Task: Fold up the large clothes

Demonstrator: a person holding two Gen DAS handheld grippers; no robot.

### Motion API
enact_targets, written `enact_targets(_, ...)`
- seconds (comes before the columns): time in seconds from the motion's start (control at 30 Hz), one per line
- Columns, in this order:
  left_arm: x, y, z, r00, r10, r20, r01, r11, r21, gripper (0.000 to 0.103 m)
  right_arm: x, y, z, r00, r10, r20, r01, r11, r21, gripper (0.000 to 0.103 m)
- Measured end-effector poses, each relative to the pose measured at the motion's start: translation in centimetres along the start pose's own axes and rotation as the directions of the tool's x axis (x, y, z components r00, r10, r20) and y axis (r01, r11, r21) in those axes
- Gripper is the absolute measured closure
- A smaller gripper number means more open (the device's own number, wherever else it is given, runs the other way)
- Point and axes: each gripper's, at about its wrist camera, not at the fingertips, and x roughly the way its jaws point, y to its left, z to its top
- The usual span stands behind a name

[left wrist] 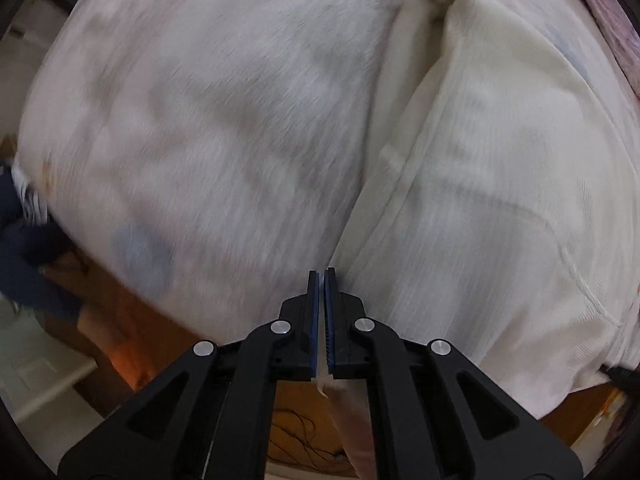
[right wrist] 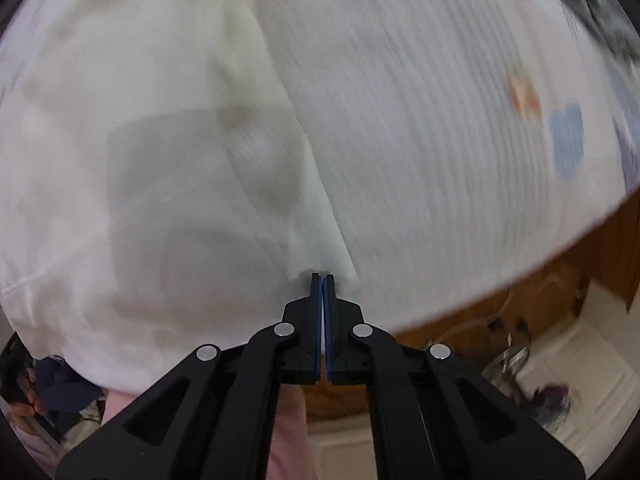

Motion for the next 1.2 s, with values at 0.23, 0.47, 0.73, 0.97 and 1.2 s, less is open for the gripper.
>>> enact_targets(0.23,-3.8,0.7,0.0,0.999,-0.008,0.050,0.006,0.999,0.039,0.086,-4.8,-1.8,-2.8,0.991,0.077,0.110,-0.078,0.997,0.007,0.098)
enact_targets(0.47,-9.5,-2.6,-2.8,0.981,-0.062,0.182,0.052,0.997,0.063,0.033,-12.3,-1.4,-3.6,0.955,0.132,0.265,-0.123,0.991,-0.049,0.022)
enact_targets(0.73,-16.7,-5.4,-8.8,0.951,-0.137,0.278,0.092,0.982,0.166,0.014,-19.4,0.8,-7.0,0.881,0.202,0.428,-0.152,0.977,-0.147,0.010)
enact_targets(0.97,-19.6,-8.3,-11.0,0.939,-0.205,0.277,0.147,0.965,0.217,0.012,-21.3,0.6,-8.9,0.866,0.228,0.444,-0.181,0.973,-0.146,0.010)
enact_targets(1.2,-20.1,-11.7,-9.8,0.943,-0.230,0.242,0.164,0.950,0.266,0.011,-20.8,-0.6,-6.9,0.884,0.220,0.411,-0.211,0.975,-0.068,0.010)
